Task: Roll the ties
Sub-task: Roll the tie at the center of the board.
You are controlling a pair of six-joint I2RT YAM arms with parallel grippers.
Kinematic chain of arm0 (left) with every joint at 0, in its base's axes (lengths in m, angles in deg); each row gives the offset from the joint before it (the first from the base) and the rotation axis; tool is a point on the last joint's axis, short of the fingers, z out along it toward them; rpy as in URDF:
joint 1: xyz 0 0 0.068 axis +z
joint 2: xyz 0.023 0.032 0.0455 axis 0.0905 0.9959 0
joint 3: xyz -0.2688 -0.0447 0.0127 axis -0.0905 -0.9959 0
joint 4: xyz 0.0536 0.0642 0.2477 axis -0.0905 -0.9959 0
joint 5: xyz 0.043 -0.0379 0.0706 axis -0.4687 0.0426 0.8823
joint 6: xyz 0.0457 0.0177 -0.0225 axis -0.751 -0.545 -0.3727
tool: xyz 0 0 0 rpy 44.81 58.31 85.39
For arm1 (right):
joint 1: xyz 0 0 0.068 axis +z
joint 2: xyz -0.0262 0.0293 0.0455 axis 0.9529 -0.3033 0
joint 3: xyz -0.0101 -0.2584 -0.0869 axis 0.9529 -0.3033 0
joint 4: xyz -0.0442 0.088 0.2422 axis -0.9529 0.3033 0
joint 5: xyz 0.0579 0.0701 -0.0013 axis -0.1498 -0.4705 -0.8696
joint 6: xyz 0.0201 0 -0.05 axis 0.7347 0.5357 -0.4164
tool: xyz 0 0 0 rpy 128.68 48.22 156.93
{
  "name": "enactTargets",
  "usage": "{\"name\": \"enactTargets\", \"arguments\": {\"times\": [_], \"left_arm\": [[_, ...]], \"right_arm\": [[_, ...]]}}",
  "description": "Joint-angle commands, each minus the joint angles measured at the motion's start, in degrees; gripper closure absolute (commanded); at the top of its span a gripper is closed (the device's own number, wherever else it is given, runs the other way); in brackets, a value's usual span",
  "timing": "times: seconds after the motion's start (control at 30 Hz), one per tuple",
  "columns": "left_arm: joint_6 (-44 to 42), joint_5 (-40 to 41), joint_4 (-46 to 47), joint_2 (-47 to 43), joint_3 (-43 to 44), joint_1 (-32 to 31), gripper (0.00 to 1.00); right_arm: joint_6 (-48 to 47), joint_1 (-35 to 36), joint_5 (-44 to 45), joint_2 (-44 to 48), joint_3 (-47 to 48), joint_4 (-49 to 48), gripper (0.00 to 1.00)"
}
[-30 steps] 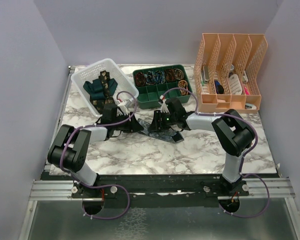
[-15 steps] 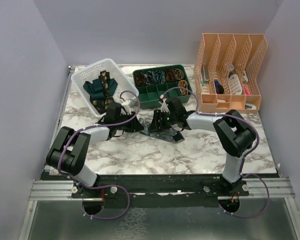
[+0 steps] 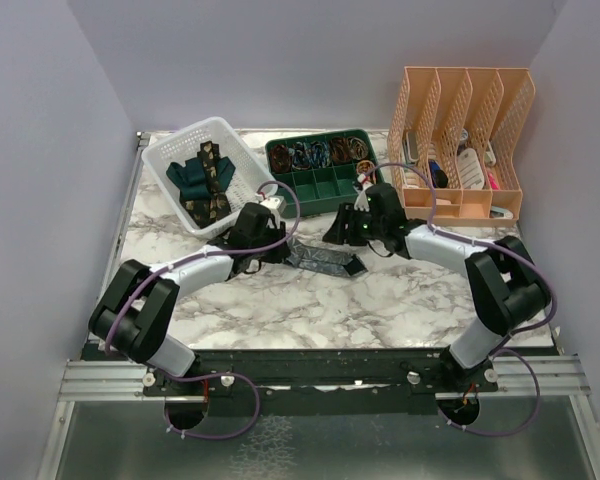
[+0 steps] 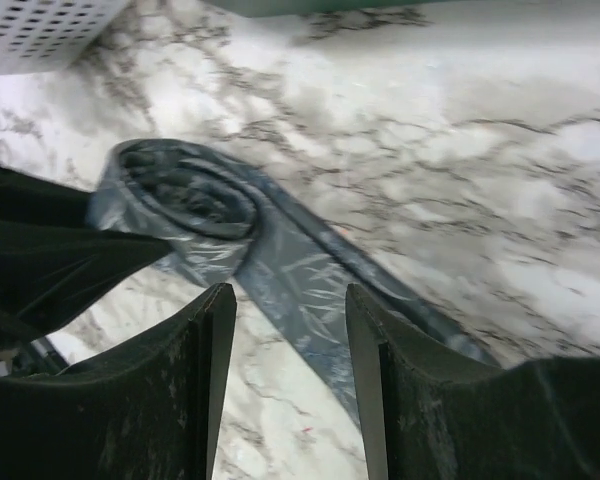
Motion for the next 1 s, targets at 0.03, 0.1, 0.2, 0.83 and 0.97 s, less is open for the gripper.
{"name": "enactTargets", "arguments": {"times": [0.03, 0.1, 0.2, 0.83, 0.97], "left_arm": [[1.2, 10.8, -6.5, -0.7, 3.3, -2.6, 0.91], [1.9, 11.8, -7.9, -0.8, 3.9, -3.2, 0.91], [2.4, 12.1, -8.2, -0.9, 4.1, -3.5, 0.91], [6.6, 21.2, -12.1, 0.1, 7.1, -6.1, 0.92], [7.8, 23.5, -12.6, 0.4, 7.9, -7.3, 0.92]], "right_arm": [[-5.1, -2.5, 1.2, -1.4, -1.8, 3.0, 0.47], [-7.0, -2.5, 0.3, -2.6, -0.6, 4.0, 0.46], [-8.8, -2.5, -0.2, -4.1, 0.4, 6.0, 0.46], [-11.8, -2.5, -7.2, -7.9, -1.3, 4.7, 0.46], [-10.3, -2.4, -9.6, -7.0, -3.3, 1.9, 0.46]]}}
